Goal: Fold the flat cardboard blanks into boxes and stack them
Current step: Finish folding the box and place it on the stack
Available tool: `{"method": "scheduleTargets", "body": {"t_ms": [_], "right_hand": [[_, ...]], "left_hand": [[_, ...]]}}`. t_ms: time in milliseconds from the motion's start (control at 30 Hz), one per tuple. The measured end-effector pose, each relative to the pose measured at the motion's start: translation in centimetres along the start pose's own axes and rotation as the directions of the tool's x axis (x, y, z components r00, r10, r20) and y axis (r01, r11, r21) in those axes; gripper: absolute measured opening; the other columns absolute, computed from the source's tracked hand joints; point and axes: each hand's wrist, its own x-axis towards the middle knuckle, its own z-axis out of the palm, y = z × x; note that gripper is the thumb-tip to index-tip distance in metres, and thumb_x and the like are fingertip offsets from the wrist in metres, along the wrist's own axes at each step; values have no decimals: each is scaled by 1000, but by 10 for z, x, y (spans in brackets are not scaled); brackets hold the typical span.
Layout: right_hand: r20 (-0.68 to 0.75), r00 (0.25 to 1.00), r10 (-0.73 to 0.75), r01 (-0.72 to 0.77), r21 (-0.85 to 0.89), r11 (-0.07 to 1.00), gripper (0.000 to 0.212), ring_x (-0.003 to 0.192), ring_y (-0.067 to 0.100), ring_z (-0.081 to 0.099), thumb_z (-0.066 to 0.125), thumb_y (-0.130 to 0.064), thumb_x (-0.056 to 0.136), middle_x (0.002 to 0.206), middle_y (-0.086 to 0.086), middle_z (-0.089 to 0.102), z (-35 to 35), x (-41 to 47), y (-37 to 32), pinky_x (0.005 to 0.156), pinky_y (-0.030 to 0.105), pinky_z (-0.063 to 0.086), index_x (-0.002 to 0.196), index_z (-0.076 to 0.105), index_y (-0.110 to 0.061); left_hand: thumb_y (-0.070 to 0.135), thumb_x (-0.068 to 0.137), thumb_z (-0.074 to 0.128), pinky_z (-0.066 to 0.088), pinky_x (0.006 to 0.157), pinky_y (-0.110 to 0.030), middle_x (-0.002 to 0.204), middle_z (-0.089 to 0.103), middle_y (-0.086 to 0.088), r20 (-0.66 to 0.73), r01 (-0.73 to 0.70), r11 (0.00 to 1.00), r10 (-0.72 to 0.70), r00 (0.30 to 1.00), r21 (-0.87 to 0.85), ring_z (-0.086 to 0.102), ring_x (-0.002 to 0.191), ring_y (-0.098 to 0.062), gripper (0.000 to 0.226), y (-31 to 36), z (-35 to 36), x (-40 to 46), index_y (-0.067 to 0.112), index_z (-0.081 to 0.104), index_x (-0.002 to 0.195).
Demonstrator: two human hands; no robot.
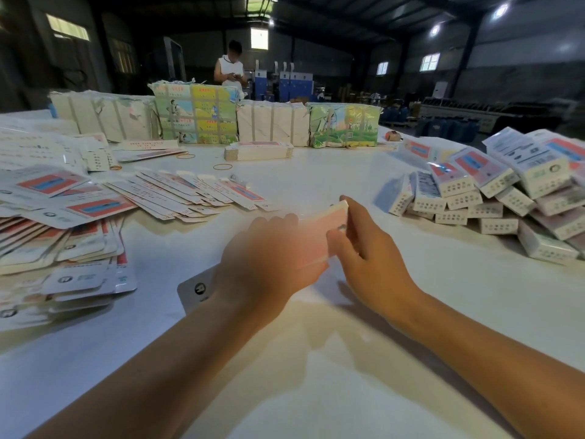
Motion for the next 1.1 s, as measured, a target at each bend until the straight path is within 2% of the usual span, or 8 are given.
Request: {"method": "scheduleTargets", "body": {"t_ms": [167,267,467,633,767,900,1000,1100], "right_hand": [[133,983,123,-154,259,954,50,97,-20,51,48,-20,98,113,-39,45,-5,7,8,91,14,42,139,29,-41],[66,985,162,-175,339,925,42,107,-8,55,50,-23,97,123,-29,55,-5,9,10,91,11,41,138,43,-30],[133,991,-2,-18,152,988,38,109,0,56,57,-25,93,121,-17,61,-2,4,11,95,29,45,121,44,-45],[292,949,-122,141,-43,989,94,145,11,10,60,-31,81,157,-17,-7,-8,7,20,113,29,22,141,-10,-47],[382,858,-343,479,-355,803,72,130,31,36,68,-21,84,146,11,39,-9,10,34,108,42,34,146,32,-12],[249,920,-304,389,-473,790,66,111,30,46,71,-24,81,129,12,56,-13,21,49,94,37,38,139,44,-7],[-53,997,-55,34,-340,940,55,102,28,47,67,-26,84,116,10,60,-34,37,59,88,38,40,133,47,-12],[-439,895,81,-126,-75,989,45,89,17,59,66,-27,84,106,1,65,-79,62,59,73,35,53,125,53,-16]], "left_hand": [[51,62,77,38,45,-23,69,63,-11,0,8,999,-8,1000,36,59,56,-28,61,-8,0,0,-1,67,94],[55,72,62,32,49,-22,71,63,-10,-7,20,1000,-20,1000,7,58,57,-28,58,-11,-1,3,1,66,93],[47,64,75,40,42,-28,68,62,-8,28,-19,1000,19,999,3,59,57,-30,50,-18,-3,4,4,64,87],[59,67,52,47,38,-31,69,65,-3,111,-131,990,126,986,45,61,55,-25,57,-36,-8,2,9,67,90],[59,53,62,49,41,-32,74,68,-4,137,-223,970,210,968,93,62,54,-20,64,-38,3,-2,9,70,93],[51,68,54,43,79,-48,110,62,-15,11,-187,979,187,982,80,55,97,-37,63,-22,15,2,8,62,114],[48,69,44,51,61,-45,95,65,-1,9,-189,972,192,981,-140,48,90,-21,48,2,23,-4,19,68,98],[51,64,41,52,53,-42,101,50,10,134,-93,930,149,980,-355,43,81,-10,41,9,37,-12,30,53,98]]}}
